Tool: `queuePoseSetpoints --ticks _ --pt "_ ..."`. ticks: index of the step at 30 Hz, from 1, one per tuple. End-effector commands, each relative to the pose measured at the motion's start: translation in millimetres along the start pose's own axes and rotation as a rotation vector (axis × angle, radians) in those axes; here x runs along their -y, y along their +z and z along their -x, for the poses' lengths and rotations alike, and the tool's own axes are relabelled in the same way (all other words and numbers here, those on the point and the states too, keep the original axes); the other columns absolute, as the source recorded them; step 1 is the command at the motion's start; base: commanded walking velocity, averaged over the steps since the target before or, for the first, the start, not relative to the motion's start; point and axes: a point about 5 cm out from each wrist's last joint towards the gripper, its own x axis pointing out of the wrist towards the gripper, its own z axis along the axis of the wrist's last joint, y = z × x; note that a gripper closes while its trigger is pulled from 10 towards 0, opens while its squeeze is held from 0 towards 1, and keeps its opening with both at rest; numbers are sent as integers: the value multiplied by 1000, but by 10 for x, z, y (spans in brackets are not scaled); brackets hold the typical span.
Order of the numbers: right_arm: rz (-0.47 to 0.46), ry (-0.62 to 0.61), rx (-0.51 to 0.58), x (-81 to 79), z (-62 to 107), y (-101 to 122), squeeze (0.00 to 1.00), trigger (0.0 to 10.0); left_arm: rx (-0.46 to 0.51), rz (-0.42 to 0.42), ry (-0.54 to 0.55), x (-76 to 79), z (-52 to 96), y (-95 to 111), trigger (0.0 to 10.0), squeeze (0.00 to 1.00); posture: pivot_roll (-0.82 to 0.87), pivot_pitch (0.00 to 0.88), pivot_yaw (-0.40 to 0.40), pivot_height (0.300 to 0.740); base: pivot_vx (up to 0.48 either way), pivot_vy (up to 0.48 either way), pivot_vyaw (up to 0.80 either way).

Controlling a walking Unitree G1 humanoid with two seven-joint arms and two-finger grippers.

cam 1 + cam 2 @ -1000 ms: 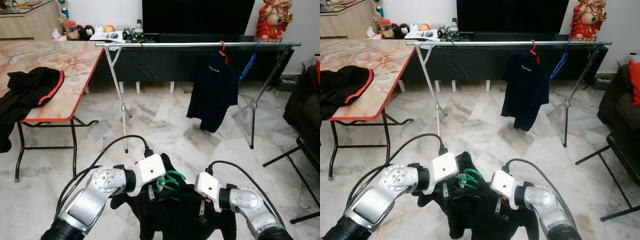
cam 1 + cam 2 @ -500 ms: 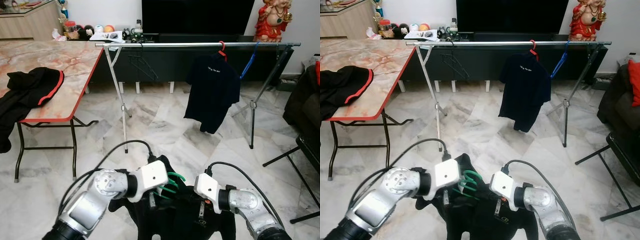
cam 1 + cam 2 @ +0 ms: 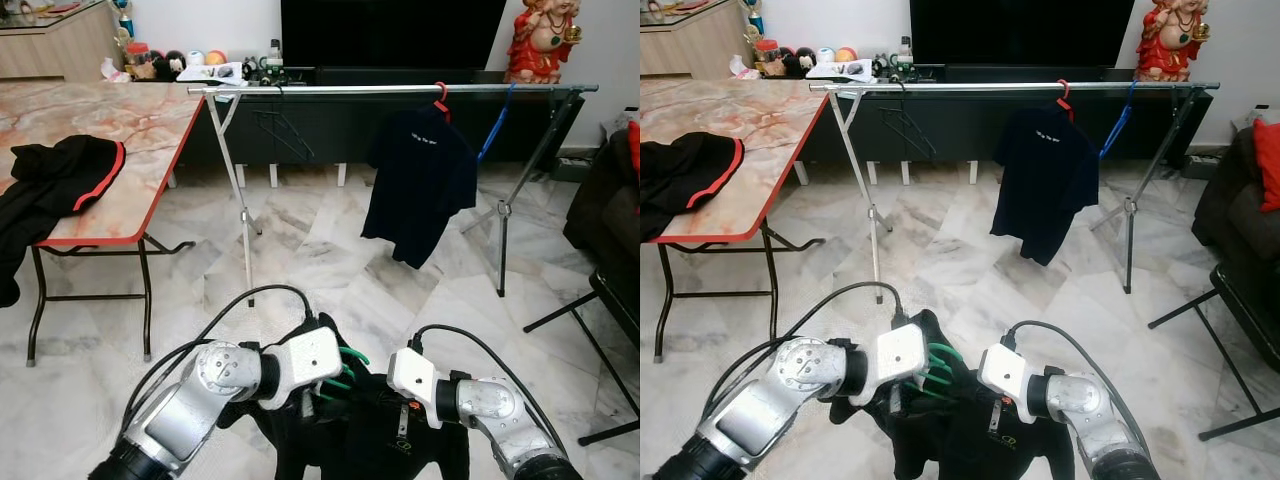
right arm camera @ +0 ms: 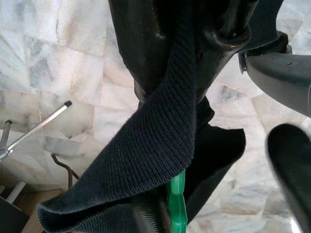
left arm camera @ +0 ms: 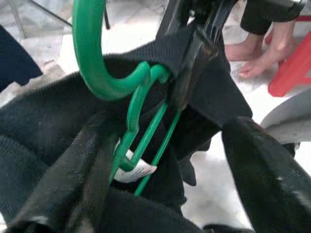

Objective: Hang hanger

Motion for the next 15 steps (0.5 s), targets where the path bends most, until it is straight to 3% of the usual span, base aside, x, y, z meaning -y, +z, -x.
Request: queuePoseSetpoints --ticks 1,3,4,6,7,8,9,10,15 --pt "25 -18 39 45 5 74 0 0 -29 -32 -24 20 -29 -5 0 0 122 50 -16 740 0 0 0" --pt "28 -18 41 49 2 82 0 0 -36 -35 -24 20 -38 -10 275 0 123 51 -17 740 0 0 0" --pt "30 -18 40 50 2 84 0 0 -34 -36 -26 33 -56 -3 4667 0 123 51 -16 740 0 0 0" --pt "32 -16 40 50 2 85 0 0 -32 -40 -30 46 -69 3 4667 0 123 52 -16 740 0 0 0" --pt "36 -9 38 46 0 88 0 0 -23 -39 -33 60 -86 17 6980 0 123 52 -16 740 0 0 0" --pt "37 -6 38 45 0 88 0 0 -21 -39 -34 63 -91 21 6980 0 123 52 -16 740 0 0 0" --pt "38 6 37 32 -4 88 0 0 -11 -34 -23 60 -105 34 9020 0 123 52 -16 740 0 0 0" --pt "39 12 38 25 -7 88 0 0 -5 -34 -16 52 -114 46 9451 0 123 52 -16 740 0 0 0" --pt "37 23 42 8 -17 89 0 0 27 -36 24 -1 -128 113 9373 0 123 52 -16 740 0 0 0"
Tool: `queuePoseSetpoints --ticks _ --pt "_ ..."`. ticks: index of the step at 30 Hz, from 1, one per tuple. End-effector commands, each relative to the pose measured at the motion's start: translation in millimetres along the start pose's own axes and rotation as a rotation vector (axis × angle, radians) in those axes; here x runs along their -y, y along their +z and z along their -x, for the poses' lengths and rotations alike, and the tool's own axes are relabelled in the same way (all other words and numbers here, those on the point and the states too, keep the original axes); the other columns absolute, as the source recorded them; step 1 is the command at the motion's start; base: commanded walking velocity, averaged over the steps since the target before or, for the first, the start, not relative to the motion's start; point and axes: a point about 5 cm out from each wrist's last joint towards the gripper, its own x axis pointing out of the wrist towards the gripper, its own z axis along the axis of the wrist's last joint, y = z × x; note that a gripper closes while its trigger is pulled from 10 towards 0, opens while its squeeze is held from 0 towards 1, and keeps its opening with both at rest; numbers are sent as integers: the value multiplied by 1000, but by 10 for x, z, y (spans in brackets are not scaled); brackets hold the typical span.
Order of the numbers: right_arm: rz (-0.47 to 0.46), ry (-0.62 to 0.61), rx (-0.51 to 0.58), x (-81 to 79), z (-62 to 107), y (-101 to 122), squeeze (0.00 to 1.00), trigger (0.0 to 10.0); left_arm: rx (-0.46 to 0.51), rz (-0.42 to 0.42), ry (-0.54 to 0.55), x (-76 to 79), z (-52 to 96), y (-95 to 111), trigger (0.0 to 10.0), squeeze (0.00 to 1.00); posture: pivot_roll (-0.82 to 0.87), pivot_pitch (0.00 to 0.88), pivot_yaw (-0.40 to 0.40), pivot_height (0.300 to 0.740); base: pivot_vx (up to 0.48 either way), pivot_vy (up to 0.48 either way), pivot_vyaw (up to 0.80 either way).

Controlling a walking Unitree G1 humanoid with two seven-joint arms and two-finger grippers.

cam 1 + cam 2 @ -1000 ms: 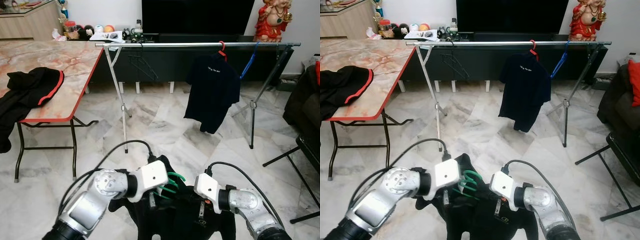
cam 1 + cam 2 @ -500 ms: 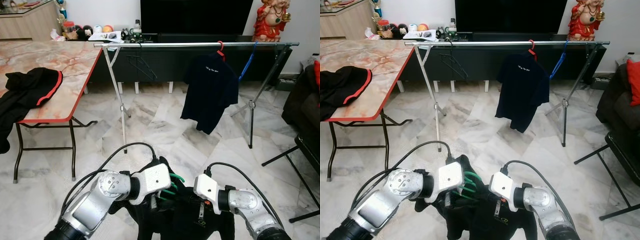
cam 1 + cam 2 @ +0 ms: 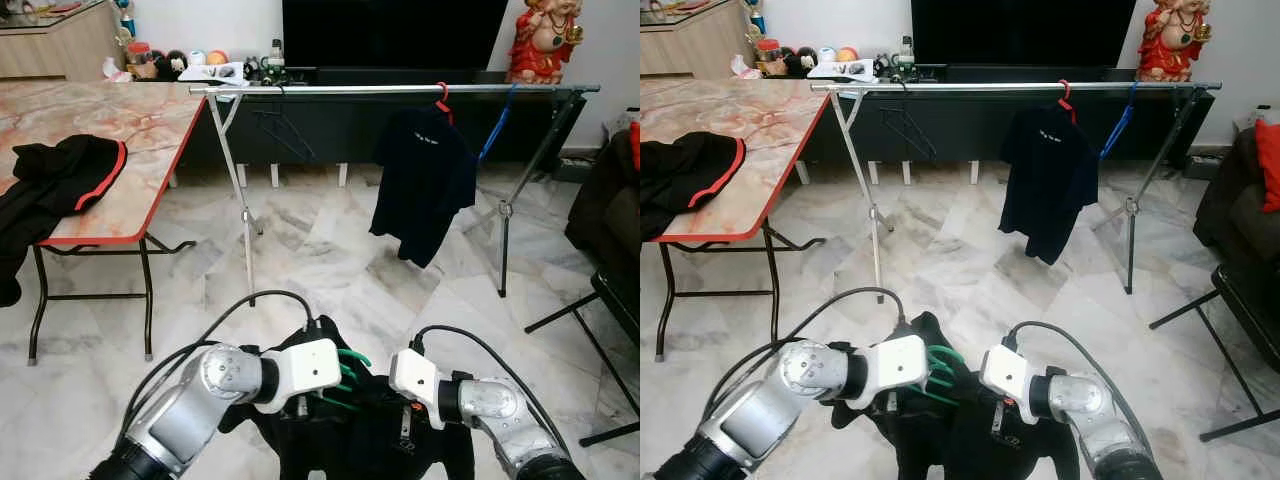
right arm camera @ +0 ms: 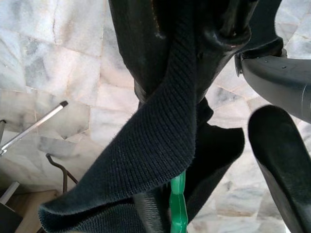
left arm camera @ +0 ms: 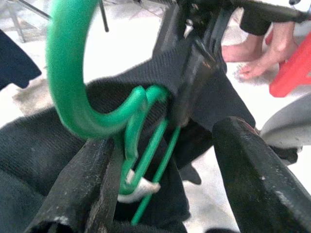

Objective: Hang hanger

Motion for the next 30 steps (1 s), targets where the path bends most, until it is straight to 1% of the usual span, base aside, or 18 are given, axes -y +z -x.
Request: queuePoseSetpoints --ticks 1,4,5,8,9,11,12,13,14,15,17,18,25,26,27,28,29,30 --pt "34 3 45 14 -26 90 0 0 24 -33 41 -85 10 80 9255 0 121 53 -17 740 0 0 0" --pt "34 3 44 14 -26 89 0 0 24 -34 48 -100 16 85 9255 0 121 53 -17 740 0 0 0" --pt "33 3 43 14 -27 87 0 0 20 -41 61 -133 35 85 9216 0 122 53 -16 740 0 0 0" --pt "32 3 44 12 -30 87 0 0 24 -34 56 -134 48 85 8706 0 122 53 -16 740 0 0 0" --pt "32 3 44 12 -31 88 0 0 24 -34 45 -122 49 84 8275 0 122 54 -16 740 0 0 0" --pt "32 4 45 12 -31 87 0 0 20 -34 19 -87 50 79 7059 0 122 54 -16 740 0 0 0" --pt "32 4 45 12 -31 87 0 0 20 -34 19 -87 50 79 7059 0 122 54 -16 740 0 0 0" --pt "33 2 45 14 -33 89 0 0 23 -32 7 -69 47 78 3294 0 123 54 -16 740 0 0 0" --pt "33 1 45 15 -33 90 0 0 25 -31 3 -64 46 78 3294 0 123 54 -16 740 0 0 0" --pt "34 0 45 16 -34 91 0 0 24 -31 -4 -55 44 77 1608 0 123 54 -16 740 0 0 0" --pt "34 -1 45 17 -34 92 0 0 23 -31 -9 -50 43 76 1608 0 123 54 -16 740 0 0 0" --pt "35 -1 45 18 -34 94 0 0 16 -36 -19 -39 40 70 0 0 122 55 -15 740 0 0 0" --pt "41 9 46 21 -30 105 0 0 4 -52 -51 17 14 47 0 0 120 52 -15 740 0 0 0" --pt "44 12 48 22 -30 112 0 0 6 -53 -54 22 9 52 196 0 119 50 -14 740 0 0 0" --pt "46 15 50 22 -32 118 0 0 7 -53 -57 27 5 55 667 0 119 50 -14 740 0 0 0" --pt "46 15 50 22 -32 118 0 0 7 -53 -57 27 5 55 667 0 119 50 -14 740 0 0 0" --pt "47 17 51 24 -34 122 0 0 8 -55 -59 29 1 59 1569 0 119 50 -14 740 0 0 0" --pt "47 17 51 24 -34 122 0 0 8 -55 -59 29 1 59 1569 0 119 50 -14 740 0 0 0"
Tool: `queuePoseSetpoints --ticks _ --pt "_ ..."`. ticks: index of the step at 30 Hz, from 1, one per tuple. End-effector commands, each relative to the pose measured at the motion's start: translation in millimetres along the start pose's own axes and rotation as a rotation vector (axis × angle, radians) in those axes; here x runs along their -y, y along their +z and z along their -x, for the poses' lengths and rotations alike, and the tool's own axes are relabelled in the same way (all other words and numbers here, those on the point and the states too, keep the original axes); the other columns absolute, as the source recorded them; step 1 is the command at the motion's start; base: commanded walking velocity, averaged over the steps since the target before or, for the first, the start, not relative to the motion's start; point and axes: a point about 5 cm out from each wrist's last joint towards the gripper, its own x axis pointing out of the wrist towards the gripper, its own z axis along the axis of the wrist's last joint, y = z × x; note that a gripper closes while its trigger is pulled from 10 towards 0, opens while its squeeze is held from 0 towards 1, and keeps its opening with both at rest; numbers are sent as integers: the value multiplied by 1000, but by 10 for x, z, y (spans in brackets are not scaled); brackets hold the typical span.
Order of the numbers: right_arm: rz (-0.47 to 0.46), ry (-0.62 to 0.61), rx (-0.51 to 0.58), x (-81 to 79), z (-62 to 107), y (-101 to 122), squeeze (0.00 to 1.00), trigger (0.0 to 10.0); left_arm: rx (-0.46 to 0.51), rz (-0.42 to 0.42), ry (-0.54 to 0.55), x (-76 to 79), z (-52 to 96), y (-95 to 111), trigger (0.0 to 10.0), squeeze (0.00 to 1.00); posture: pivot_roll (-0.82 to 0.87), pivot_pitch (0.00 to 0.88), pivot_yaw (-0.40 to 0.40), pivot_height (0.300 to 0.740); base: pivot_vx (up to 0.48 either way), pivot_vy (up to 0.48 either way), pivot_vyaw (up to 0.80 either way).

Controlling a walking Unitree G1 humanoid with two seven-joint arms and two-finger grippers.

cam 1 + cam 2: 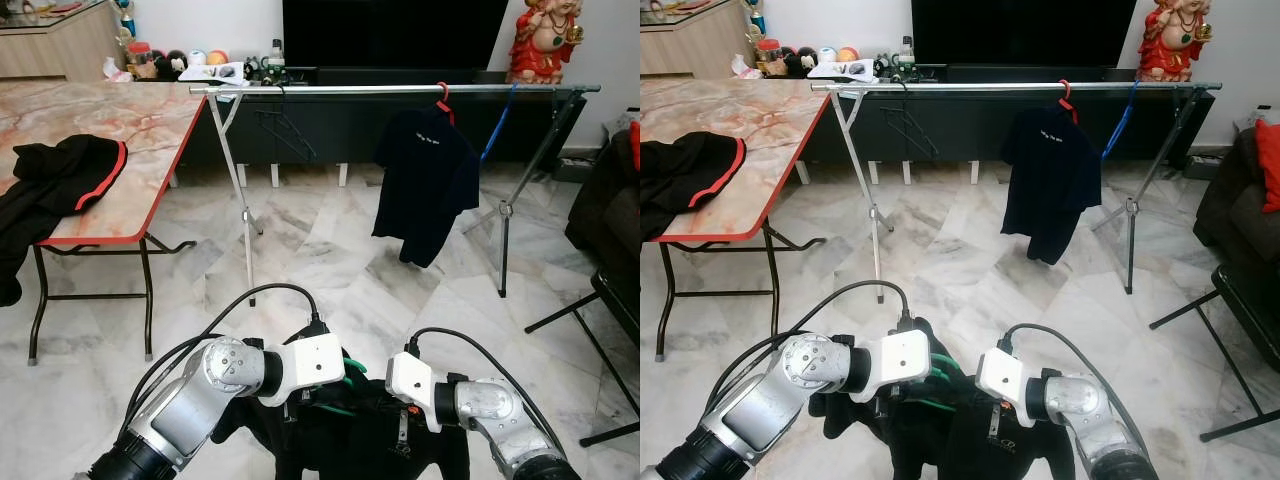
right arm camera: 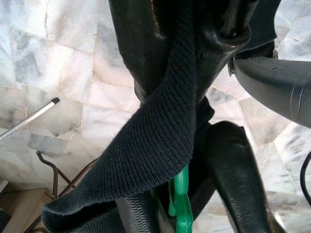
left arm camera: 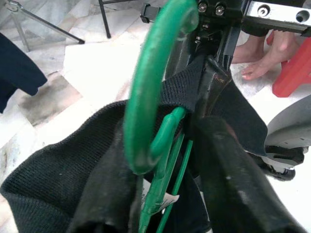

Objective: Hang hanger

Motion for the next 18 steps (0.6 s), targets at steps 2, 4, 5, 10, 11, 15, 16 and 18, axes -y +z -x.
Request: queuePoseSetpoints --ticks 2,4,5,10,11,15,16,18 --pt "59 -1 56 57 -23 152 0 0 4 -23 -45 90 -59 26 7294 0 119 48 -13 740 0 0 0" --pt "62 4 58 55 -26 160 0 0 3 -25 -44 92 -64 27 7490 0 119 48 -13 740 0 0 0" --pt "66 9 60 54 -29 168 0 0 2 -28 -47 97 -67 26 7882 0 119 48 -13 740 0 0 0" --pt "76 16 61 54 -34 183 0 0 -24 -55 -29 78 -77 1 8941 0 119 48 -13 740 0 0 0" --pt "76 18 60 53 -34 182 0 0 -29 -62 -19 67 -78 -5 8941 0 119 48 -13 740 0 0 0" --pt "76 20 59 51 -31 180 0 0 -22 -68 13 26 -88 3 10000 0 119 48 -13 740 0 0 0" --pt "76 21 60 50 -30 180 0 0 -15 -67 12 21 -90 11 10000 412 117 46 -10 740 0 0 0" --pt "76 21 60 50 -30 182 0 0 -14 -65 9 23 -90 11 10000 478 117 46 -10 740 0 0 0"
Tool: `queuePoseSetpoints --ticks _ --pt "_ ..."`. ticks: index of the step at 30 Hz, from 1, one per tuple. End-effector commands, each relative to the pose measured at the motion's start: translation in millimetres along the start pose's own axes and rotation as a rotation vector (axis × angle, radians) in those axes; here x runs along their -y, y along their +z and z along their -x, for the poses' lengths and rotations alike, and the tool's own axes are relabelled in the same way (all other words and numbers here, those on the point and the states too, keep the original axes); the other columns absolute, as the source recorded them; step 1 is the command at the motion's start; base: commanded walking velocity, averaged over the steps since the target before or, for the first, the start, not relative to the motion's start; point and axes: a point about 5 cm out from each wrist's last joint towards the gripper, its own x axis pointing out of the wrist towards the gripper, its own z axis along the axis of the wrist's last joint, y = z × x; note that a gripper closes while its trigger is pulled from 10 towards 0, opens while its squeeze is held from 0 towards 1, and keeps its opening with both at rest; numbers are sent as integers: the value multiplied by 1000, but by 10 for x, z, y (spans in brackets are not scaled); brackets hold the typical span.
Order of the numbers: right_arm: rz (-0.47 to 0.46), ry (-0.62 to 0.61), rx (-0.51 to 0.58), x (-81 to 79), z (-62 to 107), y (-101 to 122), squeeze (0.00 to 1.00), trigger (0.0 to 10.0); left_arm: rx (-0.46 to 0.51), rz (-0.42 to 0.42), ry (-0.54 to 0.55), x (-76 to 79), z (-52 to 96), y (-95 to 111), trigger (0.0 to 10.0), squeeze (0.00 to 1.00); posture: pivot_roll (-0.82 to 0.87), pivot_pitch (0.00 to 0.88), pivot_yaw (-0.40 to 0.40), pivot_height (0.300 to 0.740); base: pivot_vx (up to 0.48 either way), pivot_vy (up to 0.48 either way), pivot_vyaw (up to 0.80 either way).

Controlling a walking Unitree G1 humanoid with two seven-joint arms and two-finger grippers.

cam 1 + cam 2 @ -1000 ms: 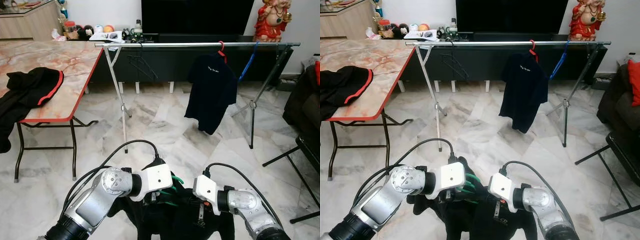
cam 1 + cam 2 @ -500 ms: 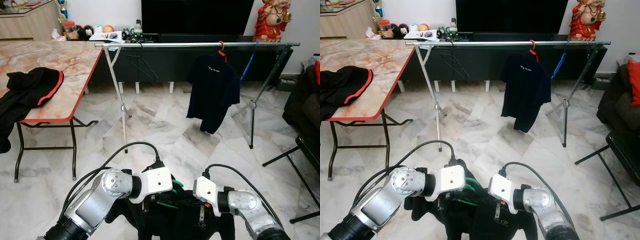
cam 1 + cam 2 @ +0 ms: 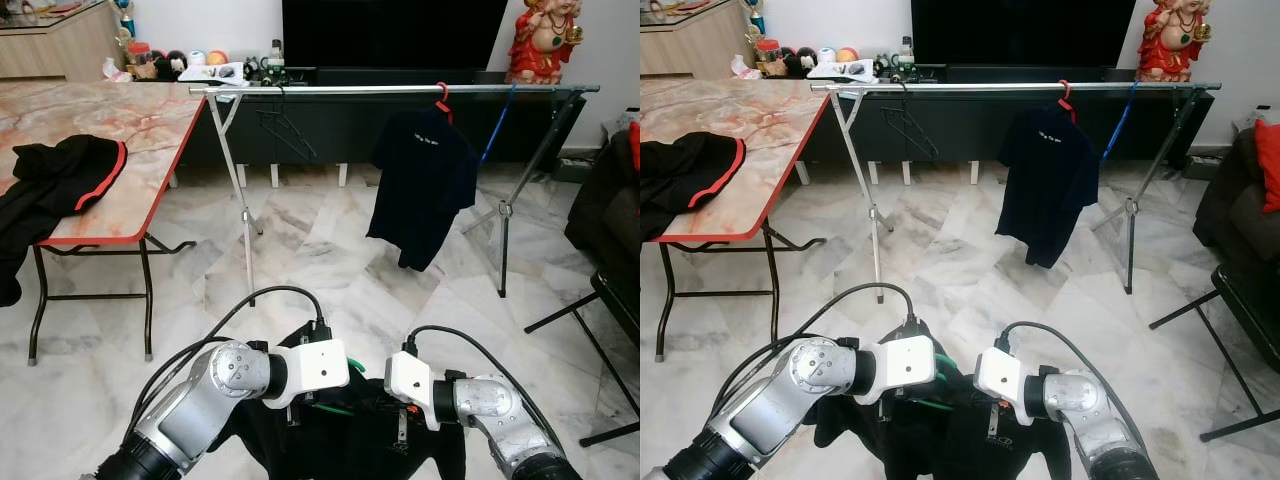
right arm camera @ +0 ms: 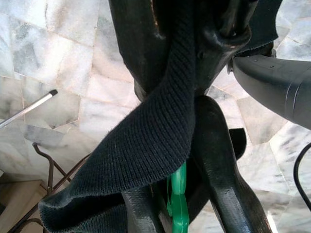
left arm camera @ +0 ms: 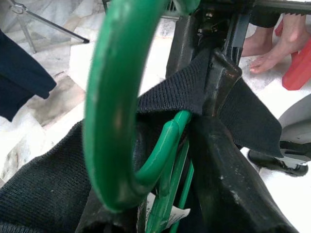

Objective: Hang hanger

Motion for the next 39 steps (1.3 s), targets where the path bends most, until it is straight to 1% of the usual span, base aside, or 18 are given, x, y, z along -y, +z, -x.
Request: queuePoseSetpoints --ticks 1,2,6,7,8,9,10,14,17,18,23,24,26,30,32,33,34,39 --pt "49 -7 44 50 -17 119 0 0 3 -27 -13 7 -23 35 10000 463 117 49 -10 740 0 0 0" --pt "49 -6 45 49 -17 122 0 0 4 -27 -10 8 -24 35 10000 420 117 49 -10 740 0 0 0" --pt "51 -5 44 47 -17 124 0 0 9 -21 -15 20 -28 39 10000 412 117 49 -10 740 0 0 0" --pt "51 -5 44 46 -17 124 0 0 11 -20 -21 29 -30 41 9294 404 117 49 -10 740 0 0 0" --pt "51 -5 44 46 -17 124 0 0 11 -20 -21 29 -30 41 9294 404 117 49 -10 740 0 0 0" --pt "51 -4 45 46 -18 125 0 0 14 -19 -27 41 -33 44 6980 396 117 49 -10 740 0 0 0" --pt "54 -3 47 46 -22 133 0 0 17 -21 -40 70 -42 48 6392 384 121 56 -11 740 0 0 0" --pt "62 -3 56 65 -25 169 0 0 22 -22 -55 108 -74 60 6431 380 120 57 -10 740 0 0 0" --pt "68 -2 59 78 -27 189 0 0 29 -21 -66 133 -94 73 5882 380 118 58 -9 740 0 0 0" --pt "75 -1 61 88 -25 202 0 0 35 -19 -75 152 -115 90 2824 380 118 58 -9 740 0 0 0" --pt "79 0 64 89 -22 209 0 0 33 -21 -80 156 -120 88 3137 373 118 58 -9 740 0 0 0" --pt "80 1 66 88 -23 215 0 0 30 -23 -79 156 -122 83 3843 369 118 58 -9 740 0 0 0" --pt "81 1 69 86 -25 220 0 0 27 -24 -77 155 -124 78 4196 376 118 58 -9 740 0 0 0" --pt "83 1 75 89 -30 232 0 0 21 -28 -78 154 -136 75 3961 373 119 60 -8 740 0 0 0" --pt "84 1 75 91 -31 236 0 0 20 -29 -79 157 -141 76 3333 373 119 60 -8 740 0 0 0" --pt "85 -1 76 96 -30 239 0 0 21 -33 -77 158 -144 79 706 373 119 60 -8 740 0 0 0" --pt "85 -2 76 98 -30 241 0 0 21 -35 -76 158 -145 81 0 373 119 60 -8 740 0 0 0" --pt "88 -5 77 106 -25 253 0 0 29 -31 -72 157 -150 95 0 373 119 62 -8 740 0 0 0"
